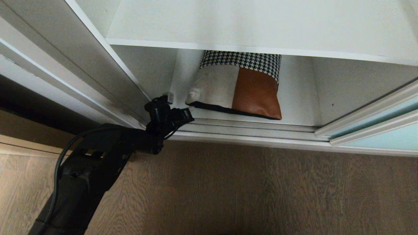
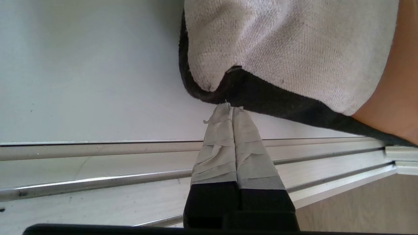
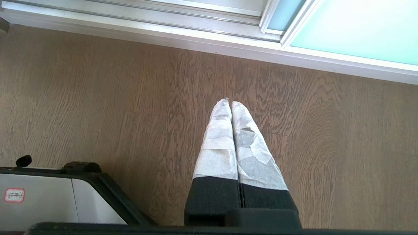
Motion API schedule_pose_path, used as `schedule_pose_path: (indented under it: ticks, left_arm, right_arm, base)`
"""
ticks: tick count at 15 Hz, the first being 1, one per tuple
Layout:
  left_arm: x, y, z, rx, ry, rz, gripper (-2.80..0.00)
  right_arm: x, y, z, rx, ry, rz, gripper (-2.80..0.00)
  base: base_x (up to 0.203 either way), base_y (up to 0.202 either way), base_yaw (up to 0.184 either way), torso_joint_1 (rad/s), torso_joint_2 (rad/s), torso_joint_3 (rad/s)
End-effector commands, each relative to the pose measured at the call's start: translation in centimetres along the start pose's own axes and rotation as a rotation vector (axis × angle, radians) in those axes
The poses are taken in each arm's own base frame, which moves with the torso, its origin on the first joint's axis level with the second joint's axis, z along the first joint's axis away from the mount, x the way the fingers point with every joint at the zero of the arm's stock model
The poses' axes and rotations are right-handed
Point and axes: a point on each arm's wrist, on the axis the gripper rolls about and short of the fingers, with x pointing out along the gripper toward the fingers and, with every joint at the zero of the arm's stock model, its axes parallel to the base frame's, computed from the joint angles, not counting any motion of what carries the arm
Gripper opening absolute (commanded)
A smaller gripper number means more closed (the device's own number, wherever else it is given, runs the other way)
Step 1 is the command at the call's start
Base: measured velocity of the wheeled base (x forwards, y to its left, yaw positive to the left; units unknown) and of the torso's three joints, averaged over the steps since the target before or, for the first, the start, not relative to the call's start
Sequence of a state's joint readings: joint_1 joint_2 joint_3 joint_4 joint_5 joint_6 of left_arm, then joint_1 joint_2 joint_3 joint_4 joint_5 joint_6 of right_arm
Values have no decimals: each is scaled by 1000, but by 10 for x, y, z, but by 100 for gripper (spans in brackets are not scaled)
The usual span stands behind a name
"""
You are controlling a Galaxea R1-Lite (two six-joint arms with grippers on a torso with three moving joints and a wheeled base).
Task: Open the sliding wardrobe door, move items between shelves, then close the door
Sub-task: Place the pillow on the higher shelf
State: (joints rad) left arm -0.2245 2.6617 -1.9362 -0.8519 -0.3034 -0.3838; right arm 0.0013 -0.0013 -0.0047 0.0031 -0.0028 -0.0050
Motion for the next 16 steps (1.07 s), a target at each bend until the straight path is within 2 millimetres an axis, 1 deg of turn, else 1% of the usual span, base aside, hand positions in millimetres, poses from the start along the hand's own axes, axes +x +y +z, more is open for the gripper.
schedule_pose_path:
  ticks: [1,5,7,9,10,12,14,16]
  left_arm:
    - [-1,-1,6,3,-19,-3,-280]
    - [-4,-5,14,-12,-13,8,-280]
    - [-16,-10,15,-32,33,24,-280]
    - [-28,-19,27,-43,46,29,-280]
    - [-30,-22,33,-43,36,29,-280]
    - [-39,-27,40,-52,48,44,-280]
    - [-49,-38,56,-52,43,50,-280]
    - [-52,-40,62,-48,16,98,-280]
  right_arm:
    - [0,0,0,0,0,0,-280]
    - [0,0,0,0,0,0,-280]
    - [0,0,0,0,-1,0,-280]
    - [0,0,0,0,0,0,-280]
    - [0,0,0,-1,-2,0,-280]
    - [0,0,0,-1,-1,0,-280]
    - [0,0,0,-1,0,0,-280]
    - [0,0,0,0,0,0,-280]
  base:
    - [0,0,0,0,0,0]
    - [0,0,0,0,0,0]
    - [0,0,0,0,0,0]
    - [0,0,0,0,0,0]
    - [0,0,0,0,0,0]
    - [0,0,0,0,0,0]
    - [0,0,0,0,0,0]
    - [0,0,0,0,0,0]
